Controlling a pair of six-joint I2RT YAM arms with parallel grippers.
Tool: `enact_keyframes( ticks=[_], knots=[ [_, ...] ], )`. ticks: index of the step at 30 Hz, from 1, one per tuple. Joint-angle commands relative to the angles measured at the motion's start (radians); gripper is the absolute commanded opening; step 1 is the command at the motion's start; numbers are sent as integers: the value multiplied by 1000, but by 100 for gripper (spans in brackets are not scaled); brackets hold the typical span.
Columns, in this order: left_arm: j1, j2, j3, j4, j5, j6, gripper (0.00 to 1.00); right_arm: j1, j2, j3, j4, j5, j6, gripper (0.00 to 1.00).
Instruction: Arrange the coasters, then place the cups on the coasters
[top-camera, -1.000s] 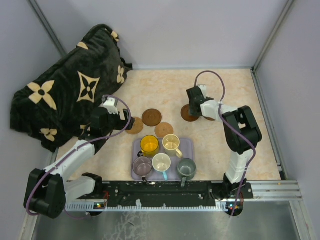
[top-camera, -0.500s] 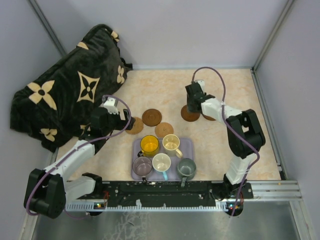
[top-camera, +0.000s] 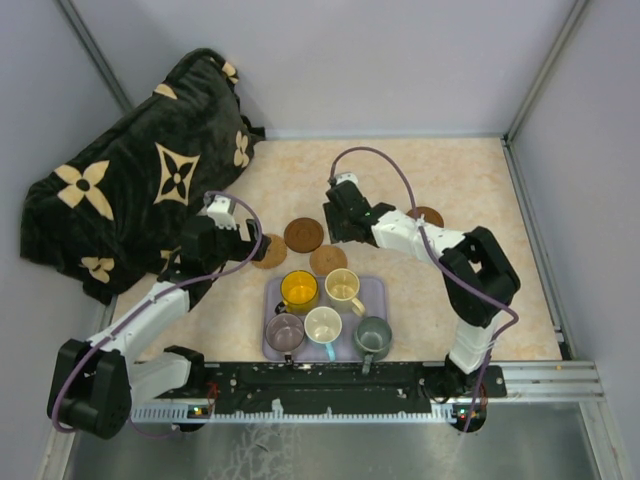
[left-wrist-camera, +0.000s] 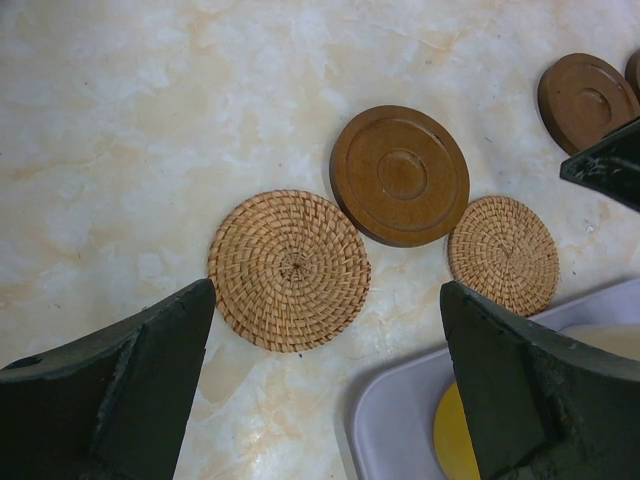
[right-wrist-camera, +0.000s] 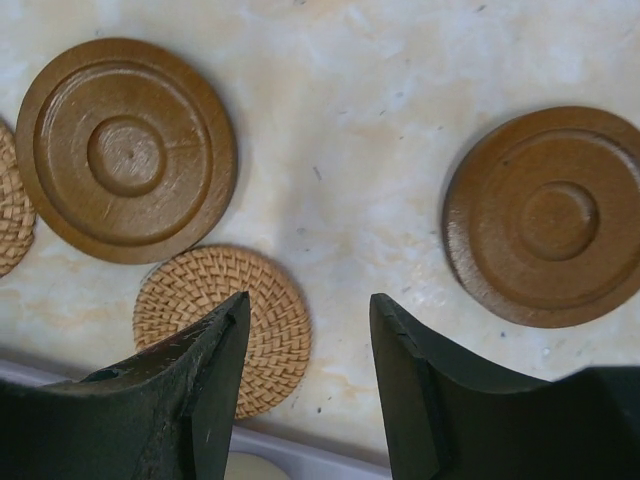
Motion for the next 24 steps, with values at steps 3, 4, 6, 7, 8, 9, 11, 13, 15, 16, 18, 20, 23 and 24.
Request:
enact_keyframes(
  ticks=[3,4,6,7,8,9,11,13,15,16,18,20,23,24],
  knots=[
    [0,-27,-13,19,4,-14,99,48,30,24,23,-38,20,52],
    [0,-25,-14,19,5,-14,99,55,34,24,26,-38,19,52],
    [-1,-20,-11,19,5,-16,99,61,44,30,29,-42,20,52],
    [-1,-18,-11,19,7,-16,99,63,48,34,31,-46,23,52],
    [-1,-16,-11,18,7,-16,99,63,53,37,33,-50,24,53],
    [0,-14,-11,17,8,-17,99,63,58,40,39,-52,26,54],
    [-1,-16,-11,17,7,-17,99,63,74,62,43,-54,24,55],
    [0,-16,-11,17,5,-17,99,63,105,95,36,-54,16,56],
    [-1,-15,-11,16,5,-17,99,63,134,131,24,-50,8,56],
    [-1,-15,-11,16,4,-17,99,63,145,148,15,-45,6,55],
    [-1,-15,-10,14,4,-16,99,64,160,167,2,-40,6,55],
    [-1,-14,-8,16,1,-14,99,63,161,167,-7,-42,9,55],
    [-1,-12,-6,16,-4,-11,99,64,143,140,-18,-37,32,55],
    [-1,-9,-5,18,-4,-11,99,63,132,126,-17,-38,38,55]
  ],
)
